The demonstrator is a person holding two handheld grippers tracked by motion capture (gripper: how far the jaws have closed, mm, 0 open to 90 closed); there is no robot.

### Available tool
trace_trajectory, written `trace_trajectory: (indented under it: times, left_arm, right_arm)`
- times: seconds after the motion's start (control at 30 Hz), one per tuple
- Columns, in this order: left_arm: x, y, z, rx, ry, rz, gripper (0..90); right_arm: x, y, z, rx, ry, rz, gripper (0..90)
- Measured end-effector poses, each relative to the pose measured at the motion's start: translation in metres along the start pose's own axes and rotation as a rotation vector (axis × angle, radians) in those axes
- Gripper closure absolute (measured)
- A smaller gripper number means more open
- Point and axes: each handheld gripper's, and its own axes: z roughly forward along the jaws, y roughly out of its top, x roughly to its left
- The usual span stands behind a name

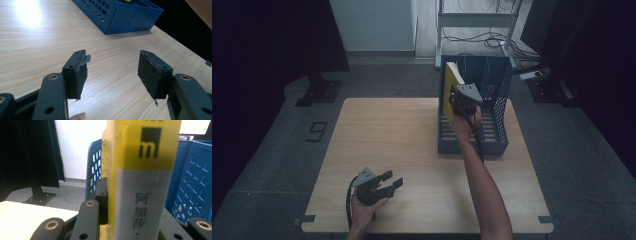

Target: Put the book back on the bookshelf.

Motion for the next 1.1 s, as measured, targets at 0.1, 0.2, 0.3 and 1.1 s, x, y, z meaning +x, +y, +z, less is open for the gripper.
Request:
trace_trajectory:
  times: [0.1,0.2,0.3,1.1]
  left_arm:
    - [0.000,0.000,-0.001,0.000,0.000,0.001,40.6]
    - [0.001,0.000,-0.002,-0.004,0.000,-0.001,40.6]
    - [0.001,0.000,-0.002,-0.004,0.001,-0.002,40.6]
    - [0.002,0.000,-0.003,-0.005,-0.004,-0.010,40.6]
  right_arm:
    - [0.002,-0.001,0.004,0.004,-0.001,-0.004,74.7]
    - [0.003,-0.003,0.008,0.004,-0.002,-0.001,74.7]
    - [0.004,-0.005,0.011,0.013,-0.005,-0.004,74.7]
    - [0.012,-0.024,0.035,0.047,-0.017,-0.018,74.7]
